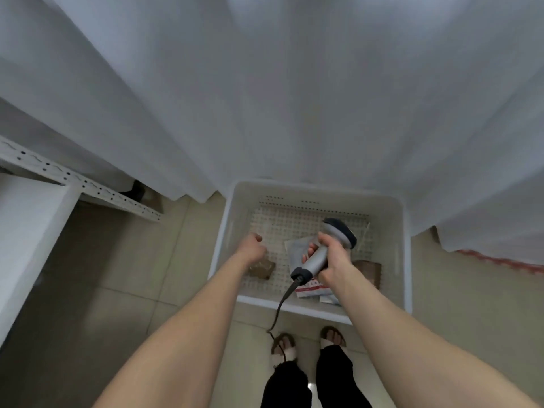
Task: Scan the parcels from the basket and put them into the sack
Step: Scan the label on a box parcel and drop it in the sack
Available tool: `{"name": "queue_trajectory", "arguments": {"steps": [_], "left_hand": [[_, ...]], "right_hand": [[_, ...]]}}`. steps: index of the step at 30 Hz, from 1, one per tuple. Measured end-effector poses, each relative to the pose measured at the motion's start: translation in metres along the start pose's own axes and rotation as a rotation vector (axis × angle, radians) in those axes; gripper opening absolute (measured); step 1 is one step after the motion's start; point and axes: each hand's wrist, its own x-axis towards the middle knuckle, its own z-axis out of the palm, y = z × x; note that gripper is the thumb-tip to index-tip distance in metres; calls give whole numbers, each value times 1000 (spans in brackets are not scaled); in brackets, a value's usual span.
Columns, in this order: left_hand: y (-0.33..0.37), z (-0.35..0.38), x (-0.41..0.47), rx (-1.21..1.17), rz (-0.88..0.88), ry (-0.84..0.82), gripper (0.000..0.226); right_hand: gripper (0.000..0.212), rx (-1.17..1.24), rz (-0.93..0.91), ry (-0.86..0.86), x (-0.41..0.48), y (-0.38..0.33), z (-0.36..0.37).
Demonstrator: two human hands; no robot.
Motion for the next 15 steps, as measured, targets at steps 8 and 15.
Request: {"name": "queue_trajectory", "arguments": {"steps": [8,15], "left_hand": [[-90,57,184,-76,-131,16,56],[-152,120,321,-107,-206,-21,64]], "right_hand": [[38,77,201,81,209,51,13],[51,3,293,121,367,102,2]]}}
